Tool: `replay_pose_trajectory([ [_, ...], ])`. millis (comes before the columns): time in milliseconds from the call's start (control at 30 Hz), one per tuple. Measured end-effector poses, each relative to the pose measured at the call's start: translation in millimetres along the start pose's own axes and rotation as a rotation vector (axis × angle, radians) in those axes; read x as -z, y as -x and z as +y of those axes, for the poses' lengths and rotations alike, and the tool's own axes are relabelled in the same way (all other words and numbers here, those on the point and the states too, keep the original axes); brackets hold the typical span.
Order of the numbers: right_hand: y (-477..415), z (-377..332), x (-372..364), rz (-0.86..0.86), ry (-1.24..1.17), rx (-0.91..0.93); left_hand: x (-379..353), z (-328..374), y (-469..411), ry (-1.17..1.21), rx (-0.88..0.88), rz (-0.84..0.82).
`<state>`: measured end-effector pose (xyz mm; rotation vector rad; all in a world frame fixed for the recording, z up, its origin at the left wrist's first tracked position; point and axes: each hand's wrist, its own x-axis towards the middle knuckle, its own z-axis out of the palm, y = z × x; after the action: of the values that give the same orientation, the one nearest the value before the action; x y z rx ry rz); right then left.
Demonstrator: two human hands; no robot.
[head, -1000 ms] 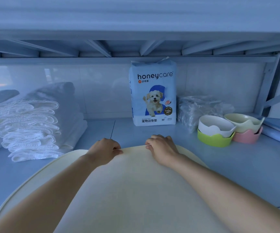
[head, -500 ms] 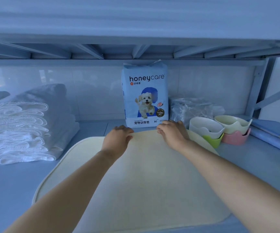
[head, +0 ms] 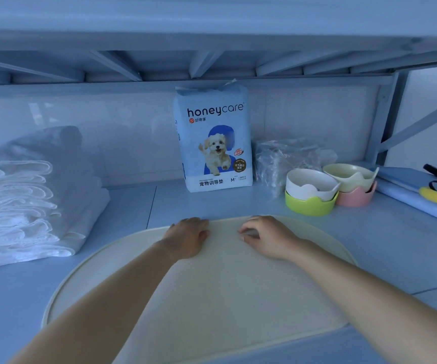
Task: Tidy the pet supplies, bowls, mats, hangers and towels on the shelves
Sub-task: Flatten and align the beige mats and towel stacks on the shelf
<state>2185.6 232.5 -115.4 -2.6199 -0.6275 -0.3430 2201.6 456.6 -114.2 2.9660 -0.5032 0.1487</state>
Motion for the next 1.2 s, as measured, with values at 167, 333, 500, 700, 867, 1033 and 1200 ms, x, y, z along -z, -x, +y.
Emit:
replay_pose_trajectory([
  [167,10.1,7.0,4.0,0.024,-0.036,-0.014,4.9,3.7,-12.6,0.005,0.098,0.034],
  [333,20.1,13.6,6.0,0.046,-0.077,-0.009,8.2,7.5,-16.9,0.093,0.134,0.145],
  [500,21.0,16.0,9.9,0.08,-0.084,-0.003,19.6,6.0,-11.0,0.151,0.126,0.208],
  [700,1.7,2.3,18.7,0.126,-0.08,0.023,49.4,2.5,-4.7,0.113,0.149,0.35],
  [867,-28.5,-23.3,25.4,0.05,-0.096,0.017,70.7,-22.9,4.5,0.126,0.239,0.45],
  [1033,-32.8,-45.6,4.9,-0.037,-0.092,0.021,72.2,-55.6,19.8,0.148,0.368,0.486],
  [1200,-29.1,-62.8,-18.7,-0.09,-0.075,0.013,72.3,-65.8,28.1,0.247,0.37,0.48],
])
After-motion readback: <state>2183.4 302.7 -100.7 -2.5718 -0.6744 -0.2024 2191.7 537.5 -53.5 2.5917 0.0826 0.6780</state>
